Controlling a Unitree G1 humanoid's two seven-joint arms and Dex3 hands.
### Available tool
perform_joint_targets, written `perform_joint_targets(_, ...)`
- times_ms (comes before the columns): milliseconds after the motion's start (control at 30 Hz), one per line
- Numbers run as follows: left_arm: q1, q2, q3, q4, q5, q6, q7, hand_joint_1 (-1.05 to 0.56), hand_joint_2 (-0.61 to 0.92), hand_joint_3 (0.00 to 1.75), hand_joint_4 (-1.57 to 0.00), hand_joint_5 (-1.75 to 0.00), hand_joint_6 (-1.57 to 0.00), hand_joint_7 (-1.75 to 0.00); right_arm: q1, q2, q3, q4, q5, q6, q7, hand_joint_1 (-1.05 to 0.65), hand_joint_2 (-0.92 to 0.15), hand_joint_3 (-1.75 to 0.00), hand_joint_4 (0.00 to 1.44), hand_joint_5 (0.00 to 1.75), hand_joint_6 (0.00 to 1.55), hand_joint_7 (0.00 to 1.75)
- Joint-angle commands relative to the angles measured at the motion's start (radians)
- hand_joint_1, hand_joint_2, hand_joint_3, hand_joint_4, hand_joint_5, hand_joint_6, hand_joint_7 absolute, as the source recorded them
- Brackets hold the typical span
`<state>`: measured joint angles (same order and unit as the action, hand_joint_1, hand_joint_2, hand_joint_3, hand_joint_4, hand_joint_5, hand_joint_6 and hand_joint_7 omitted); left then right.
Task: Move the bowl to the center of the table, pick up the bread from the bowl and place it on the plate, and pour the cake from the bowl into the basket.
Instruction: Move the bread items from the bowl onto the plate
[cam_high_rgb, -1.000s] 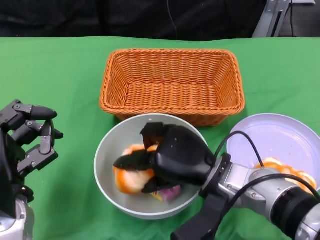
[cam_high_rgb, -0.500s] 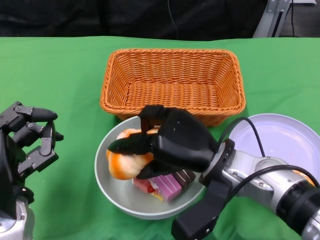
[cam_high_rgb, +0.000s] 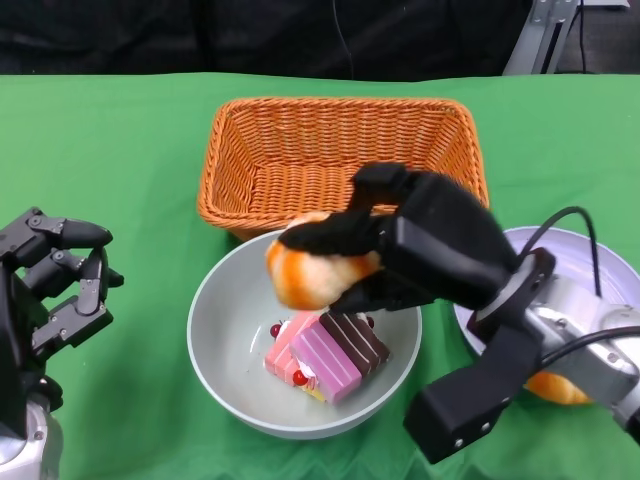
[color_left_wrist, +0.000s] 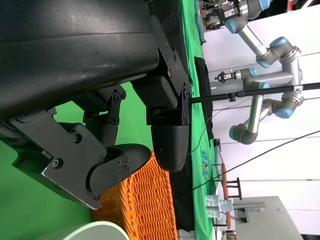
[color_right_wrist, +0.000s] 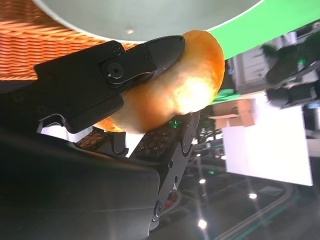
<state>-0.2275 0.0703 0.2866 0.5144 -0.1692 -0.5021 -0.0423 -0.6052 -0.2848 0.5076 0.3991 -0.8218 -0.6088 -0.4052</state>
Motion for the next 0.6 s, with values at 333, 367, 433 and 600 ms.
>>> perform_joint_targets(333, -0.019, 0.030, 0.005, 0.034, -0.002, -0.025, -0.011, -0.11, 0.48, 1.07, -0.83, -1.42, -0.90, -1.08, 0.088, -0.080, -0.163, -0.077, 0.017, 0.019, -0.062, -0.19, -0.90, -0.02, 0.88, 1.05, 1.24, 0.11)
perform_joint_targets(367, -0.019, 0.030, 0.005, 0.034, -0.003, -0.024, -0.013, -0.11, 0.48, 1.06, -0.83, -1.43, -0.90, -1.08, 0.093, -0.088, -0.174, -0.075, 0.012, 0.022, -0.073, -0.18, -0.89, -0.02, 0.89, 1.07, 1.24, 0.11)
perform_joint_targets(433, -0.018, 0.031, 0.004, 0.032, -0.005, -0.023, -0.017, -0.11, 0.48, 1.05, -0.83, -1.43, -0.90, -1.08, 0.101, -0.104, -0.196, -0.066, 0.015, 0.027, -0.090, -0.17, -0.89, -0.02, 0.89, 1.09, 1.24, 0.12)
perform_joint_targets(600, -0.018, 0.032, 0.012, 0.032, -0.034, -0.025, -0.055, -0.06, 0.49, 1.09, -0.82, -1.44, -0.91, -1.09, 0.138, -0.143, -0.268, -0.047, 0.049, 0.052, -0.115, -0.17, -0.92, -0.03, 0.84, 1.19, 1.23, 0.12)
